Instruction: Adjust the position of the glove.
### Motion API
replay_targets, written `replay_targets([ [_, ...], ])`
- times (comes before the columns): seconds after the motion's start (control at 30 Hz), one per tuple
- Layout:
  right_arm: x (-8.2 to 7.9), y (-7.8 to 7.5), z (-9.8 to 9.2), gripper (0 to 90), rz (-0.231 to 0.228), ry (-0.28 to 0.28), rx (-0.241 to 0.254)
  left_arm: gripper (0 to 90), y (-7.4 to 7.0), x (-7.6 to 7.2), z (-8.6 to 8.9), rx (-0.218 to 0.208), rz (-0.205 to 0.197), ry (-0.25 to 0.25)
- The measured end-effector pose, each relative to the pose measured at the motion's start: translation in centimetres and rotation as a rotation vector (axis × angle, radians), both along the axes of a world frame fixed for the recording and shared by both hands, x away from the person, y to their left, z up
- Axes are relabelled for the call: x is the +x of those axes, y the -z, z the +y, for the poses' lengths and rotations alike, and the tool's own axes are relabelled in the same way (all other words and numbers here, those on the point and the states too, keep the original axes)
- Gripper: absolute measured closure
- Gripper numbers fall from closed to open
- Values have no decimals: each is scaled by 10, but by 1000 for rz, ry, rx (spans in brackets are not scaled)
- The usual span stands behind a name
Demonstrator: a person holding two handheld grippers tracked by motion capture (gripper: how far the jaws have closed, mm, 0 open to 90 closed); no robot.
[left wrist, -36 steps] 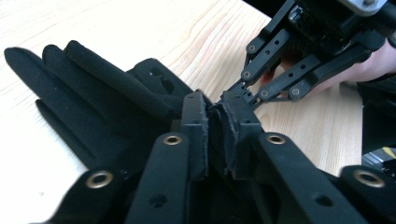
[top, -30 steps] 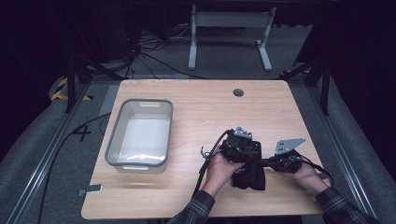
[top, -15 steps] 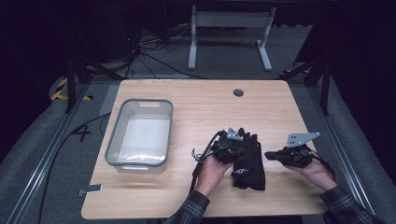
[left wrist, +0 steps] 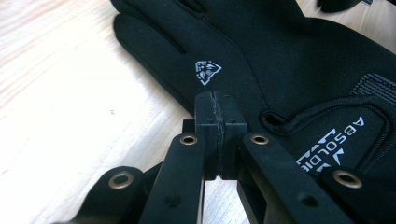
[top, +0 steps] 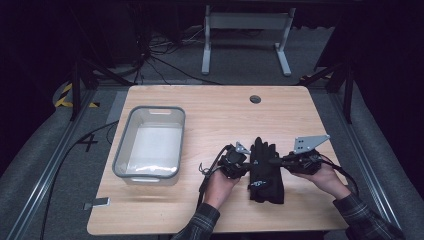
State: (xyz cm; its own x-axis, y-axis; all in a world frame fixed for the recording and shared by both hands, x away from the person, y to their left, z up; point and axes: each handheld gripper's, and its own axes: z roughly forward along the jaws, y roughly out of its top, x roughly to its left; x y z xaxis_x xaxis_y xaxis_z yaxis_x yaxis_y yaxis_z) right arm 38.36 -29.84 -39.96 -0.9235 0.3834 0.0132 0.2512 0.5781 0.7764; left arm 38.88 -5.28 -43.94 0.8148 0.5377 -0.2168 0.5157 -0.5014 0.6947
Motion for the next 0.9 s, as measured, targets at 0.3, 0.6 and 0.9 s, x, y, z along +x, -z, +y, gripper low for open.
replay_targets([
  [0.3, 0, 20, -18, 900, 36, 38, -50, 897, 4, -6, -18, 9, -3, 51],
  [0.6, 3, 44, -25, 900, 89, 45, -116, 897, 13, -8, -31, 50, 2, 81],
  [0.9, 5, 38, -31, 900, 68, 59, -82, 896, 4, -11, -29, 15, 2, 85],
])
